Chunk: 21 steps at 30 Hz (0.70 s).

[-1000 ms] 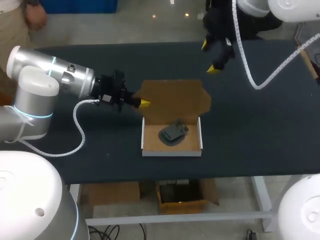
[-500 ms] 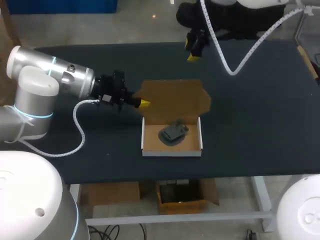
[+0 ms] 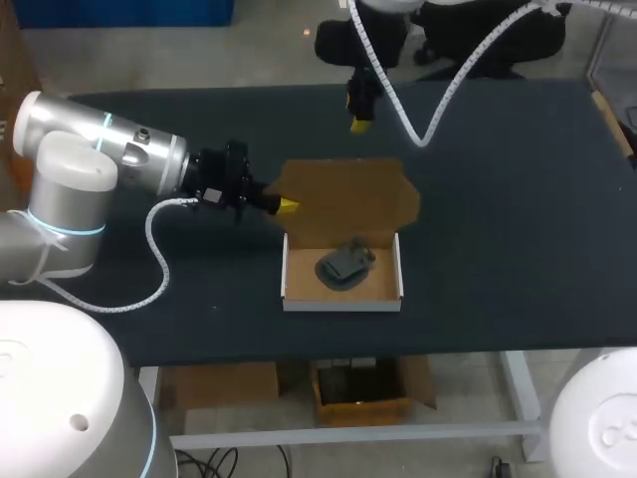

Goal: Assemble the packaging by folding the flat box into shape, placing the metal phone stand inside, and closing the box properly

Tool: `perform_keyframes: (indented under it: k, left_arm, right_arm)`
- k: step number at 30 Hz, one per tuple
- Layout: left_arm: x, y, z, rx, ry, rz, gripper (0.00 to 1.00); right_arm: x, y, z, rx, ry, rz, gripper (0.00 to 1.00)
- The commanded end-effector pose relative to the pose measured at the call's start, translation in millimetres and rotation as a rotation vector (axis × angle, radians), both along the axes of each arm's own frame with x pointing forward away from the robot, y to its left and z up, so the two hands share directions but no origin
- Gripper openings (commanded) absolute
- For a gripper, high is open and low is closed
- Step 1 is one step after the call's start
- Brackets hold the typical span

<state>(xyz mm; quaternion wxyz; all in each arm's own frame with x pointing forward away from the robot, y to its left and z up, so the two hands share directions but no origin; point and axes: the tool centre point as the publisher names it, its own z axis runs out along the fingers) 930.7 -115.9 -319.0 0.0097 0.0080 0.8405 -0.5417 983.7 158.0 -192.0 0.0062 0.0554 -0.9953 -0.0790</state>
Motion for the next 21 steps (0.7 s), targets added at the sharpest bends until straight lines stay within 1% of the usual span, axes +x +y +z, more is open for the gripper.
perform_keyframes:
  k: [1,7,12,21]
  left_arm:
    - [1.3,1,-0.7,-0.002,0.001,-0.005,0.0]
    - [1.3,1,-0.7,-0.002,0.001,-0.005,0.0]
    - [1.3,1,-0.7,-0.002,0.001,-0.005,0.0]
    - [1.3,1,-0.7,-0.002,0.001,-0.005,0.0]
  right_arm:
    - [-4.8,8,-3,-0.084,0.016,0.005,0.49]
    - [-15.6,9,-18,-0.101,0.029,0.013,0.51]
    - [-24.6,11,-27,-0.096,0.04,0.017,0.49]
    - [-38.9,19,-29,-0.097,0.04,0.037,0.5]
